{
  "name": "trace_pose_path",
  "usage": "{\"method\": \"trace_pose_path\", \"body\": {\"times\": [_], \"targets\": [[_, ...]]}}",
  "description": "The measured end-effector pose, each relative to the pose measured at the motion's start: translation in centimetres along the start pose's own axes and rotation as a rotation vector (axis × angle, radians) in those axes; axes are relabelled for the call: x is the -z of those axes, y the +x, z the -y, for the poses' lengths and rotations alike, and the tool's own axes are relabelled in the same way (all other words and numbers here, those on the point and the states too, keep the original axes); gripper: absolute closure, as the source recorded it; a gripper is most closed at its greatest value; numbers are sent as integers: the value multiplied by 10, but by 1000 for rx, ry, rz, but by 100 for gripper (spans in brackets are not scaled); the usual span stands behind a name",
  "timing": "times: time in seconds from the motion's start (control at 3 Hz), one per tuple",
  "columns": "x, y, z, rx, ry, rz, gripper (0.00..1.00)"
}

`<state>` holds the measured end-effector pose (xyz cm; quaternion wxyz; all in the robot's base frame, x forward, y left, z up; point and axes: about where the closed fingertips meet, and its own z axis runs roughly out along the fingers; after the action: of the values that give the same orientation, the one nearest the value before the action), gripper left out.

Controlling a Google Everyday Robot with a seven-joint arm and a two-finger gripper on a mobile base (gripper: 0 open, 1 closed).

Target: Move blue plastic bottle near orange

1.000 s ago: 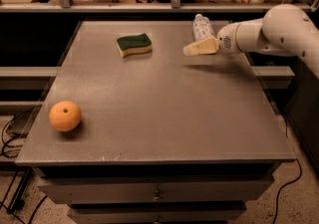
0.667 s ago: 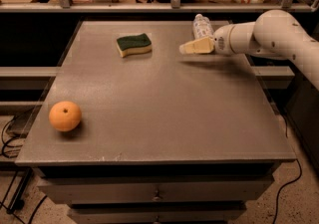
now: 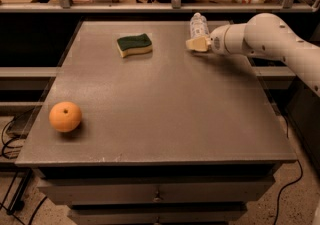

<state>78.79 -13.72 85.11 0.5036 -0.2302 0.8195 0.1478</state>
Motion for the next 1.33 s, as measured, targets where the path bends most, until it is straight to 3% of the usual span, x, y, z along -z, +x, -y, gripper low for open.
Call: {"method": "trace_pose_path", "body": {"times": [0.67, 1.0, 1.33], "targets": [[30, -28, -1, 111, 41, -9, 88], [57, -57, -12, 178, -12, 27, 100], [94, -97, -42, 284, -112, 94, 100]]}}
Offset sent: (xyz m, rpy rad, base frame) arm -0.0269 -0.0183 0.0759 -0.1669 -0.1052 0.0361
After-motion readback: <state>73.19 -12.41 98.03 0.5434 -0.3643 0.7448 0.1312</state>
